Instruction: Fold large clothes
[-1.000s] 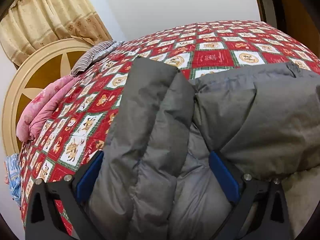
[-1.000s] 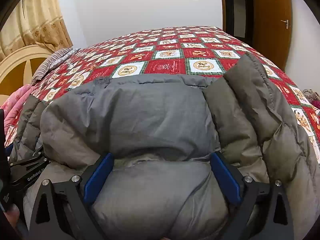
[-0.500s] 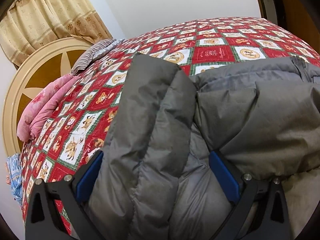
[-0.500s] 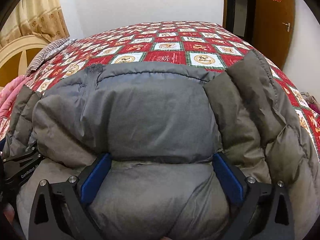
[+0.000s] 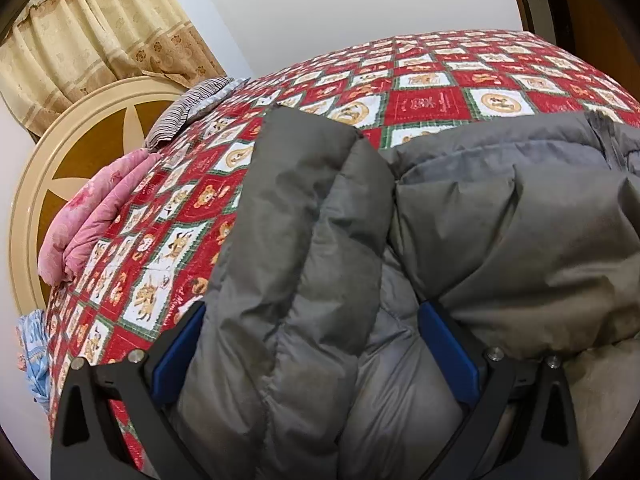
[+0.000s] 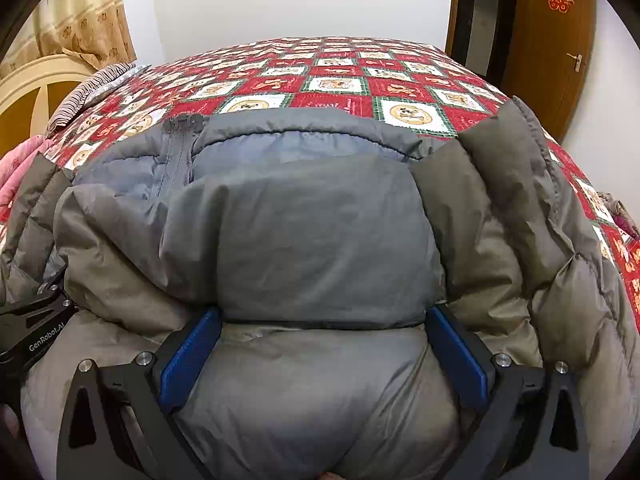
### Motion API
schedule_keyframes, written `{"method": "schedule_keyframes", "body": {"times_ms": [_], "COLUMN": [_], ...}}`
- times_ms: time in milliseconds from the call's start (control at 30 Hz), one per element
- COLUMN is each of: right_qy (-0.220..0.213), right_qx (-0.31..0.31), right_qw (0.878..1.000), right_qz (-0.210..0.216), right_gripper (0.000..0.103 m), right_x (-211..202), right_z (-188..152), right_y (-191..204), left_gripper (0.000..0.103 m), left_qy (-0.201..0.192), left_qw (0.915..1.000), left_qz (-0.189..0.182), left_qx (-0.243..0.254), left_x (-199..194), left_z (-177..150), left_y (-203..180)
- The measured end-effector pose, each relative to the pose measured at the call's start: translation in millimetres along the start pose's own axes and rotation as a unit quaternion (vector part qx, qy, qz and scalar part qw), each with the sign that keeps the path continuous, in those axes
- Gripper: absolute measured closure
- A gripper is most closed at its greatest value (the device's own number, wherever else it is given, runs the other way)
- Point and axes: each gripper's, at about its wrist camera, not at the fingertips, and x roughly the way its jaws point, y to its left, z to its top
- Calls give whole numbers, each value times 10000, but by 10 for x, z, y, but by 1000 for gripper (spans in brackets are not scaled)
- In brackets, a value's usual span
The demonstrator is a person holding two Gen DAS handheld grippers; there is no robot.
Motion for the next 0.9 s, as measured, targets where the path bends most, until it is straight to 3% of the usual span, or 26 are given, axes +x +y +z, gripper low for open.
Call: {"method": "schedule_keyframes", "body": {"times_ms": [100,200,300,367,433,567,900], "right_qy": [65,-450,-803,-799,-624,-707,-326], "right_qx": [-38,165,73,-80,-252,-426,-563], "right_qw": [10000,9986,9960,9960,9973,9965,9979], "right_qz": [-37,213,380,391,311,162,-40], "right_gripper": [1,1,1,1,1,1,1], "right_x": [-82,-489,-827,-875,-804,-708,-465], "right_z": [22,-50,-197,-291,-405,-549,-524], "right_y": [15,51,193,300,412,463,529], "left_gripper": [0,0,0,0,0,0,0], "left_qy": [-46,-423,-581,-346,-167,-363,-221], "left_qw": [9987,9940,9955,9980,9981,9975,9992], "left_qz": [-320,-768,-585,-392,-409,-314,-73], "left_qx": [-382,-656,-457,-363,-427,-524,-311], "left_x": [-284,-650,-739,-591,-449,-405,-368], "left_z": [-3,-123,-279,-376,-421,-481,-471], "left_y": [254,485,456,389,361,311,164]}}
